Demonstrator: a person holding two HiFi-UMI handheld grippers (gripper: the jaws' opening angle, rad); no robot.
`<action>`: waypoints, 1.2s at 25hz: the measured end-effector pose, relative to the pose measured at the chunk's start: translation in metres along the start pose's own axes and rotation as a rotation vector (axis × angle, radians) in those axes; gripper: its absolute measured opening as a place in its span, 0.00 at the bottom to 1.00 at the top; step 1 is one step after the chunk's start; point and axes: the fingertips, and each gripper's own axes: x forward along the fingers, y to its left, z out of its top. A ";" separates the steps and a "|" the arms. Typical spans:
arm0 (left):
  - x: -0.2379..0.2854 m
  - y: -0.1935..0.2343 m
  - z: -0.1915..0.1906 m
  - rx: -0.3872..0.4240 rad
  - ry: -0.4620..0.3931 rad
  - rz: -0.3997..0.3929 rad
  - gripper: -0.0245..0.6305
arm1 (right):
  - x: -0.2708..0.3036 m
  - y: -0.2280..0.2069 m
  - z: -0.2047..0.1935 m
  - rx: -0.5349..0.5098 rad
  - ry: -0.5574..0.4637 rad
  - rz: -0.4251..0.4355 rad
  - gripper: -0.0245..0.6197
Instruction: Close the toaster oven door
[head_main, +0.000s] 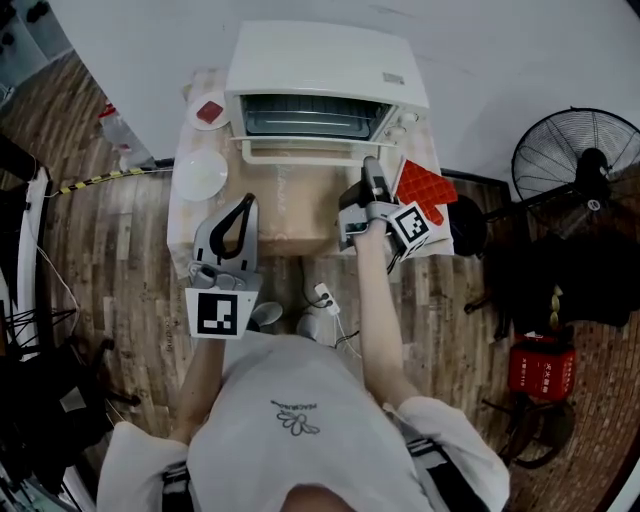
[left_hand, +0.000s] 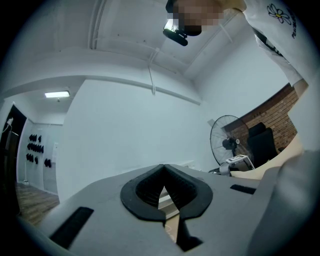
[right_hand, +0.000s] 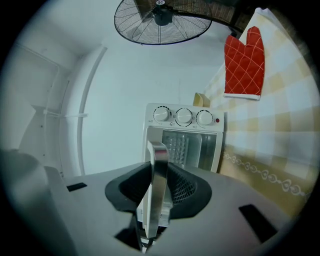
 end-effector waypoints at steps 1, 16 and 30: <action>0.000 0.000 0.002 0.002 -0.004 0.000 0.06 | 0.003 0.002 0.002 -0.001 -0.003 0.005 0.17; -0.010 0.013 0.002 0.025 0.001 0.053 0.06 | 0.052 0.024 0.015 -0.023 -0.024 0.039 0.17; -0.014 0.026 -0.002 0.031 0.008 0.091 0.06 | 0.078 0.029 0.021 -0.029 -0.036 0.034 0.17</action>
